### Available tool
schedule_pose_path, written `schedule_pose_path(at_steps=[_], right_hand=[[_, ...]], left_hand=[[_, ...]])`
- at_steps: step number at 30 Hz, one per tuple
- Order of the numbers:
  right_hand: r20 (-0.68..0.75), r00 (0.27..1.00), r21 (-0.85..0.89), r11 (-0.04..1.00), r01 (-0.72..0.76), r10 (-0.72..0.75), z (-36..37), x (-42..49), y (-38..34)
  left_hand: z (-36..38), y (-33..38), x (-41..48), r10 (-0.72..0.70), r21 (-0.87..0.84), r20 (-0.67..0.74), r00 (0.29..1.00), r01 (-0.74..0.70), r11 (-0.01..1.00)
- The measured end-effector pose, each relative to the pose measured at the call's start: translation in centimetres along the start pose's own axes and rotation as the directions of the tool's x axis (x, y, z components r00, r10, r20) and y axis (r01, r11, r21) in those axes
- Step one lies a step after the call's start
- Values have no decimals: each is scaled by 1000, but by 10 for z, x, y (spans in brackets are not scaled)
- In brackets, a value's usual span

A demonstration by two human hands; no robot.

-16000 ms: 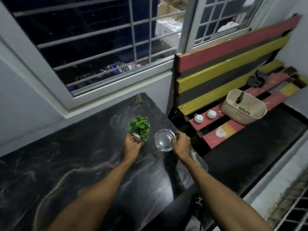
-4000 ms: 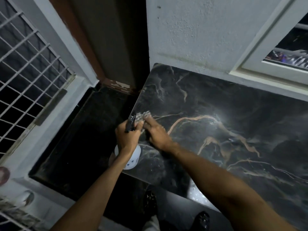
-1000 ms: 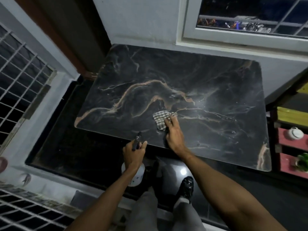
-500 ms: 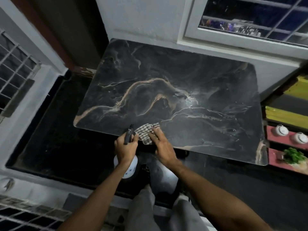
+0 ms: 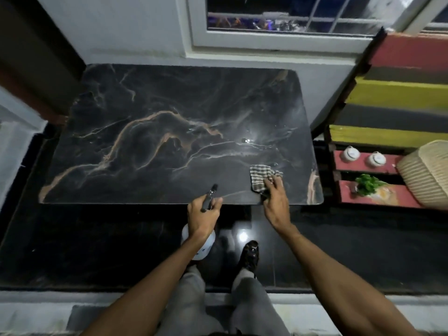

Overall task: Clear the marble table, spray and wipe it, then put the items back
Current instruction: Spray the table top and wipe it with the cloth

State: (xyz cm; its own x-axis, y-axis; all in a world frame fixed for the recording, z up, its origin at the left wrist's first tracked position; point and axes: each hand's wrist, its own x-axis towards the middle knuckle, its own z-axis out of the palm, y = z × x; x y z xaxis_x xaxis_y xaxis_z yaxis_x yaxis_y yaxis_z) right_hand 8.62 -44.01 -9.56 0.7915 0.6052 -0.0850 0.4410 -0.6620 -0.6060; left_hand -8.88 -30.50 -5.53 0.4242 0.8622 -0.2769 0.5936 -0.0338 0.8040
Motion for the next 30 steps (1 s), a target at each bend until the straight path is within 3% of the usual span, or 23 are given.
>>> schedule_pose_path(at_steps=[2,5,6,10,11,14,15,16,19,20,23,24,25,27,28,30], right_hand=[[-26,998,-15,998,57,-57,-20,4,24],[-212,960,65,983,-174,184,-47,13,63],[-221,954,58,980,-192,200,-51,11,68],[-23,994,-82,991,102,-104,-38,1,77],[-27,994,-70,992,105,-107,-42,8,85],[-187,961,67,979,-193,202,-56,31,102],[-195,952,89,971,-222,236,-53,30,94],[-165,969,66,982,-176,185,-45,25,82],[-44,982,-14,983,183,-184,-21,6,69],[-48,982,1,983,185,-184,-24,11,74],[-216,959,135,978,-159,186,-34,37,82],[-212,958,123,978,-168,191,-29,37,75],[-145,984,85,992,-89,101,-22,34,64],[-8,980,-6,980,198,-198,-11,25,62],[5,967,-14,967,254,-254,-18,34,68],[-89,993,-10,997,74,-74,-32,67,77]], left_hand=[[24,16,-9,-24,62,49,999,21,998],[51,32,-15,-38,98,90,995,29,995],[59,37,-16,-40,93,106,994,30,995],[85,43,-19,-41,118,173,984,21,993],[90,45,-20,-54,135,179,982,30,990],[100,47,-16,-14,133,172,985,-9,991],[101,49,-15,-5,124,182,983,-18,992],[104,50,-14,8,123,194,981,-33,992],[109,53,-8,39,127,198,979,-65,990],[109,55,-6,49,122,188,981,-72,990],[107,62,6,70,102,161,985,-87,991],[104,67,8,76,99,151,986,-92,991],[101,74,11,91,99,137,986,-105,990],[98,82,16,119,88,125,985,-130,988],[97,85,20,127,70,119,985,-136,988],[94,90,29,133,23,88,987,-135,991]])
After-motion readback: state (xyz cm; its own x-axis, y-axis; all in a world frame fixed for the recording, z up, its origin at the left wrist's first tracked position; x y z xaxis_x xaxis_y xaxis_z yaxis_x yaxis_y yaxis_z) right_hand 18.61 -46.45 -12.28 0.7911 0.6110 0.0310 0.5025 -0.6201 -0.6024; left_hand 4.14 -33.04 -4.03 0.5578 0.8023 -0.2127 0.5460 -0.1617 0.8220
